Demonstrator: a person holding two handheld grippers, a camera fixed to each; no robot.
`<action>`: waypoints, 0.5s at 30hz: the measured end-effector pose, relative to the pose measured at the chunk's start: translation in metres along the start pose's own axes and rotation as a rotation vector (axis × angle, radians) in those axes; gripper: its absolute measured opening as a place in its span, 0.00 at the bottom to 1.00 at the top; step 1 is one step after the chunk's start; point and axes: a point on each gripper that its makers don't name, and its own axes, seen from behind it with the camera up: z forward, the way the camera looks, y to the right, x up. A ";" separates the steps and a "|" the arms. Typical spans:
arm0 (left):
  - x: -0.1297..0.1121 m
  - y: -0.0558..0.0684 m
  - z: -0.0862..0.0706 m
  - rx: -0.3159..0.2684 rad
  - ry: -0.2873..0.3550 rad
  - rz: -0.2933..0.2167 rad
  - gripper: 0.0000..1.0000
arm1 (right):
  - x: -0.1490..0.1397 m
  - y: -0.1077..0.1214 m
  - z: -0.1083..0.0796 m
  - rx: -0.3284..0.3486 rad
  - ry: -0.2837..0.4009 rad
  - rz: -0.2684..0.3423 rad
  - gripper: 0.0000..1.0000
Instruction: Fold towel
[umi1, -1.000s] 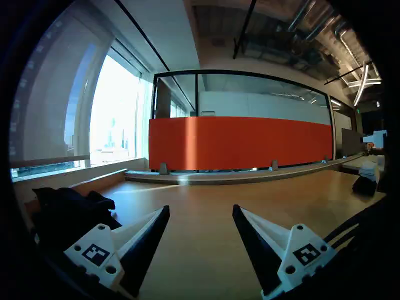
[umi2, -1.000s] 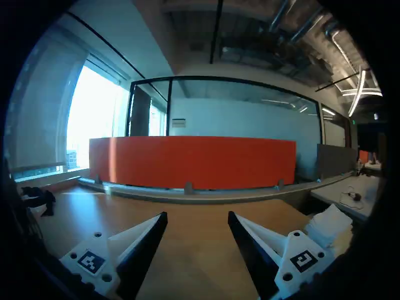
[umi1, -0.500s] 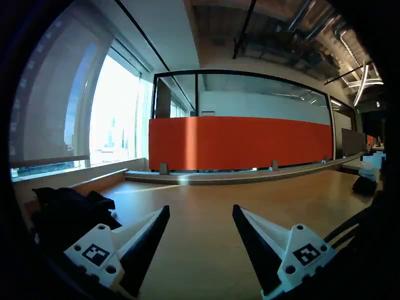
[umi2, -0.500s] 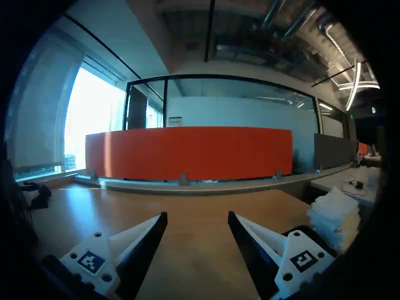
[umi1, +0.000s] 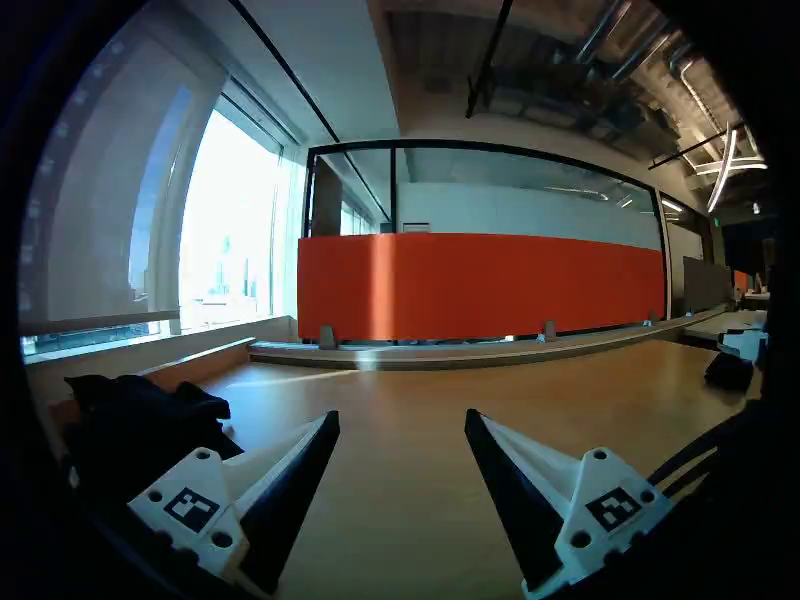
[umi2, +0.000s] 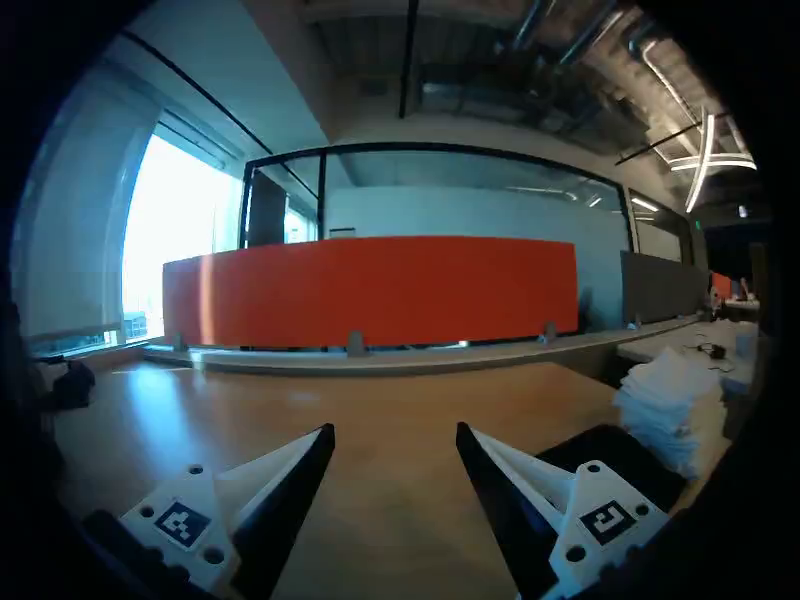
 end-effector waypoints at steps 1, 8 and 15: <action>0.000 0.000 0.000 0.000 0.000 0.000 0.93 | 0.000 -0.001 0.000 0.002 0.001 -0.001 0.94; 0.000 0.000 -0.001 0.000 0.000 0.000 0.93 | 0.001 -0.007 -0.003 0.003 0.015 -0.013 0.94; 0.000 -0.001 -0.001 0.000 0.000 0.000 0.93 | 0.001 -0.012 -0.004 0.005 0.024 -0.031 0.94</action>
